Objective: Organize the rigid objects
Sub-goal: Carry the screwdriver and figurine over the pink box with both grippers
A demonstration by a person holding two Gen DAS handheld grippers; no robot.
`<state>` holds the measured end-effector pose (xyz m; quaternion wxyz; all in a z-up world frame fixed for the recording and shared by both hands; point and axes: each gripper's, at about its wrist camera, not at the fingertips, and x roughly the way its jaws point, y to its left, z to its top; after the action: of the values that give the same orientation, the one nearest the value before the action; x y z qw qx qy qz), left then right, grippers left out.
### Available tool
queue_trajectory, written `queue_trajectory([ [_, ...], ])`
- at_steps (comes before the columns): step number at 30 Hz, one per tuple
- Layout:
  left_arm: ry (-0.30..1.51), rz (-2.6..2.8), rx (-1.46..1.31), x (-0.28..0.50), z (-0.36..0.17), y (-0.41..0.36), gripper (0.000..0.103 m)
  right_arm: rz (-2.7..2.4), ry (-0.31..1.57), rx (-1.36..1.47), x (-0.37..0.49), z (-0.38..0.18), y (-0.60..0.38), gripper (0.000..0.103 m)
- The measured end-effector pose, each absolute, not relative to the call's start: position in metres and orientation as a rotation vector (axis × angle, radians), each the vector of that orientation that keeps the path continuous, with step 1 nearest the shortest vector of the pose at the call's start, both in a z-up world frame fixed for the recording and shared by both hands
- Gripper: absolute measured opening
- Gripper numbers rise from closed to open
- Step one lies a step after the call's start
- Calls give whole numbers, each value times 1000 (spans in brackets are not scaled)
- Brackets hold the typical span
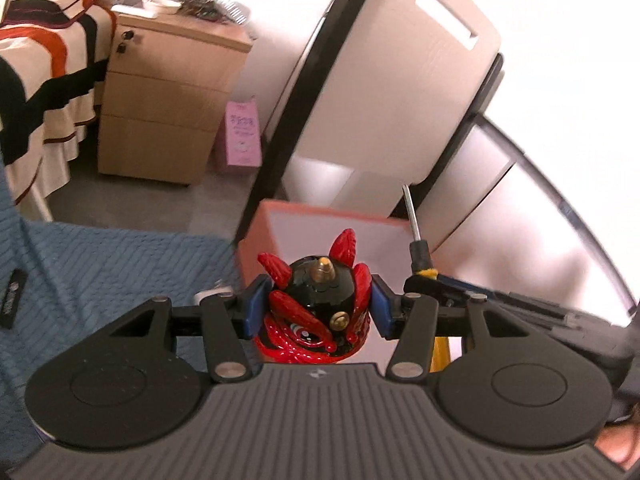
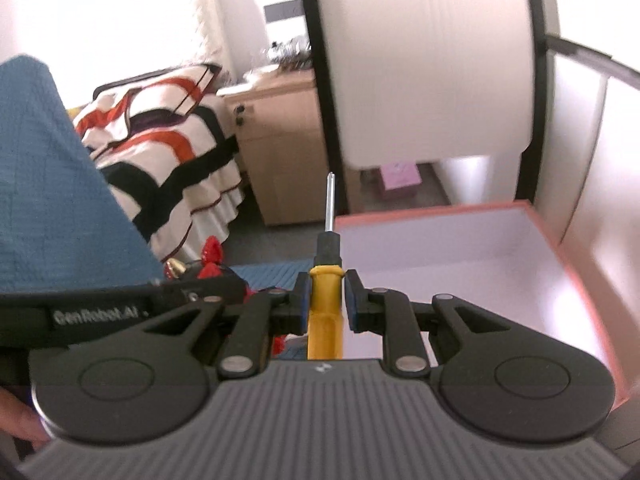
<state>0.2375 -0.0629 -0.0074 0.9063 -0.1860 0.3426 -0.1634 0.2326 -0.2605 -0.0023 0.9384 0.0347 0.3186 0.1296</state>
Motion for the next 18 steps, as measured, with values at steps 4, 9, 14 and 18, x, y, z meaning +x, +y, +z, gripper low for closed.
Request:
queue_trajectory([
  [4, 688, -380, -366, 247, 14, -90, 58, 228, 621, 68, 238, 7, -281, 21],
  [9, 703, -409, -352, 264, 18, -122, 58, 177, 631, 79, 244, 2, -309, 21],
  [14, 751, -422, -311, 278, -3, -156, 58, 130, 680, 100, 247, -19, -334, 21],
  [18, 834, -418, -317, 288, -33, -171, 58, 89, 735, 124, 251, -46, -354, 21],
])
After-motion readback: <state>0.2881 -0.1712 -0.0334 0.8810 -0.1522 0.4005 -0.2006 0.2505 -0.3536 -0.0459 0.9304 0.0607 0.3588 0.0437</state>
